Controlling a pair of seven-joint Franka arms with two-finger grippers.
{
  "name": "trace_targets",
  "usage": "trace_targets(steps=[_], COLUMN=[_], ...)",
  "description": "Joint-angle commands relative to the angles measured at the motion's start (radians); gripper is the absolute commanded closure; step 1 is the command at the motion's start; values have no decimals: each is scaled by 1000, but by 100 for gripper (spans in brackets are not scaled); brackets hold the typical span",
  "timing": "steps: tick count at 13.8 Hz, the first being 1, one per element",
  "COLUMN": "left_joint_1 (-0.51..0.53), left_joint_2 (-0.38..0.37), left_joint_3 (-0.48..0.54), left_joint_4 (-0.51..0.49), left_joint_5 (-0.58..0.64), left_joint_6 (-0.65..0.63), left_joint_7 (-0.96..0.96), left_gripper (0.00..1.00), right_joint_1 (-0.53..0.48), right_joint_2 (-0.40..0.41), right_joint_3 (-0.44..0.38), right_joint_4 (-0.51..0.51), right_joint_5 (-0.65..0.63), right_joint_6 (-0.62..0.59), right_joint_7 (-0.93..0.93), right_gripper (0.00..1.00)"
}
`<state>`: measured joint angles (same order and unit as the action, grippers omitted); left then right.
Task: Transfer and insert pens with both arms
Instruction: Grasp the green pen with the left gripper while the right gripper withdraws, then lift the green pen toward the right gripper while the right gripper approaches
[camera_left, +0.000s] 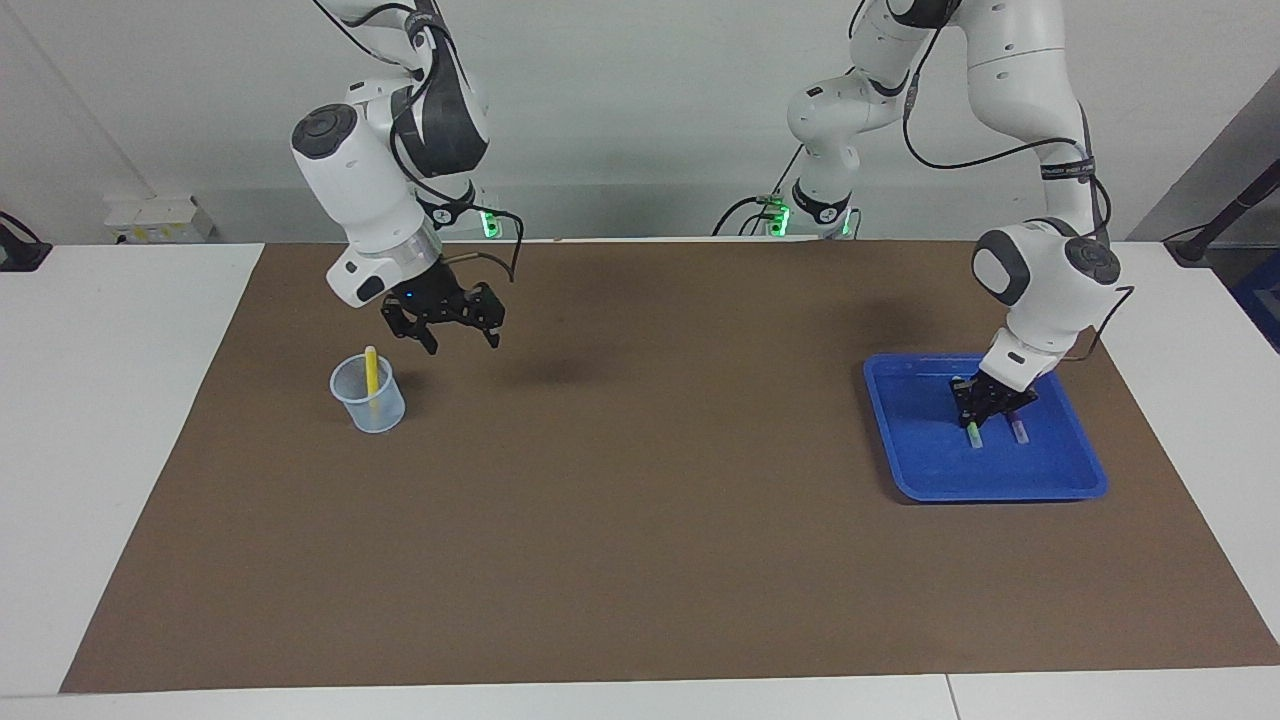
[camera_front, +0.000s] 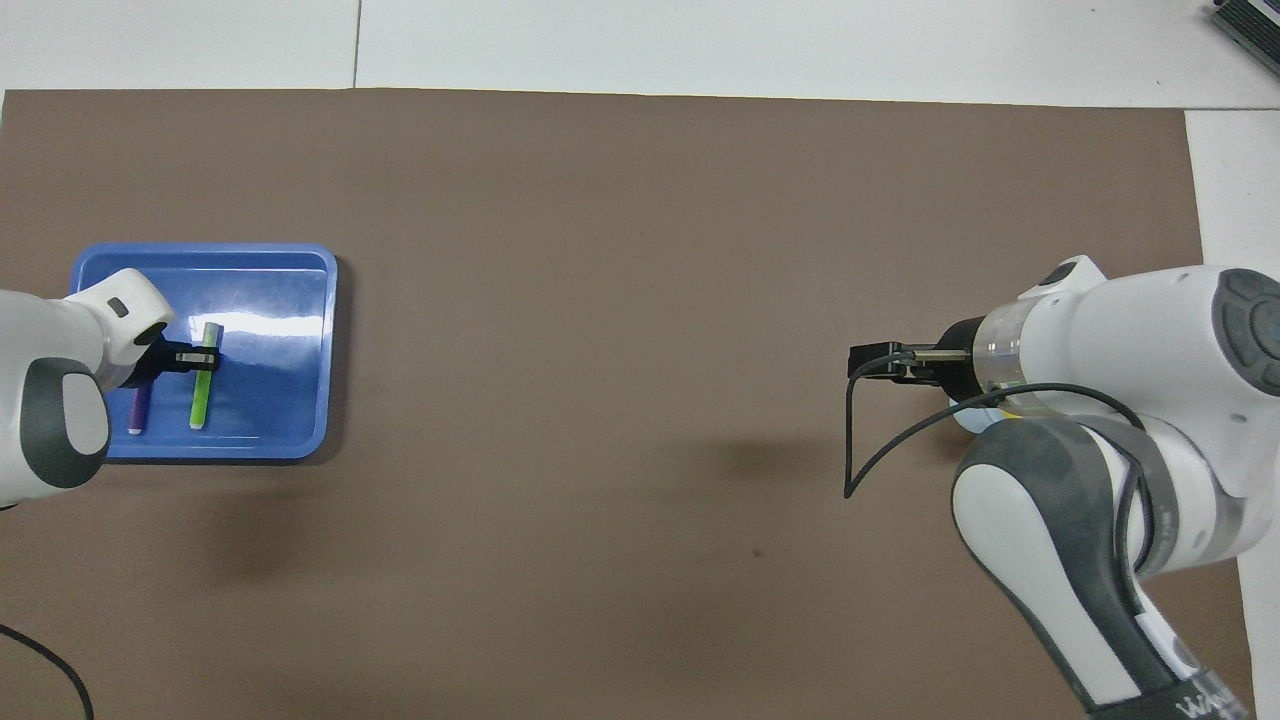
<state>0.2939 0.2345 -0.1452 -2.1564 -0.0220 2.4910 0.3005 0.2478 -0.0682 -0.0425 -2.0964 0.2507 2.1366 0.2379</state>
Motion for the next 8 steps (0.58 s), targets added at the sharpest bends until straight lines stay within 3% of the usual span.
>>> trace_targets(steps=[1, 5, 8], left_joint_1=[1, -50, -79], left_joint_2=[12, 9, -6], left_joint_3=[-7, -10, -14], left_joint_4=[18, 177, 220], left_joint_5=[16, 14, 7], left_joint_6=[-52, -289, -369], left_joint_7=[-36, -197, -308], left_gripper=[100, 100, 100], right_joint_1=[36, 99, 117], right_joint_2=[5, 8, 19], right_joint_3=[3, 4, 4], right_joint_4=[7, -1, -4], right_joint_5=[94, 163, 286], right_joint_6=[26, 138, 189], right_joint_7=[200, 411, 483], right_gripper=[0, 0, 0])
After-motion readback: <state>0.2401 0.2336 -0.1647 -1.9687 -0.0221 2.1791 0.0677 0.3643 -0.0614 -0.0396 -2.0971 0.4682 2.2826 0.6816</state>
